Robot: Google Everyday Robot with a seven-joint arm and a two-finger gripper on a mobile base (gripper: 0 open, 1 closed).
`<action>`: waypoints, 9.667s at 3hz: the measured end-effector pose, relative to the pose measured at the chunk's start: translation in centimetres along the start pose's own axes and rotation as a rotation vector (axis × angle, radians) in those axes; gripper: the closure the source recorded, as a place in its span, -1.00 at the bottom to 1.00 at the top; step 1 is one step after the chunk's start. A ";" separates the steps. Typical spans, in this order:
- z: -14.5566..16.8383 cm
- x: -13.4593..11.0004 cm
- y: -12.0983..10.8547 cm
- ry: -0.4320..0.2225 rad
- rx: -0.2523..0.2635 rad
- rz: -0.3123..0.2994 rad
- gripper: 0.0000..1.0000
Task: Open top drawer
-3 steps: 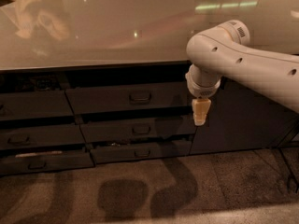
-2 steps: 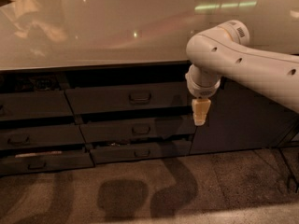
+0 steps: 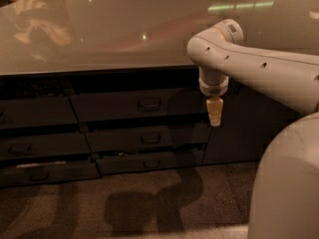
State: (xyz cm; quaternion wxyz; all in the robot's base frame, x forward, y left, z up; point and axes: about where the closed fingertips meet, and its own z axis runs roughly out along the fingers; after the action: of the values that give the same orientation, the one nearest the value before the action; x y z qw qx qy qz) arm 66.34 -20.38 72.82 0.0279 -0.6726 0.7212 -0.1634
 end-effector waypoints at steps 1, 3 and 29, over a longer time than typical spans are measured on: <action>0.0 0.0 0.0 0.000 0.000 0.000 -1.00; -0.2 -1.1 0.6 -0.204 -0.055 -0.114 -1.00; 8.1 2.4 -6.8 -0.276 -0.013 -0.046 1.00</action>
Offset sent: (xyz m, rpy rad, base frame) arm -0.0125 0.0179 0.0086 0.3193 0.1103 0.3107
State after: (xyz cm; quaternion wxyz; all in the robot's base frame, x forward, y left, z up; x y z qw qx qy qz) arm 74.74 -24.66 67.49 0.1188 -0.7050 0.6961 -0.0656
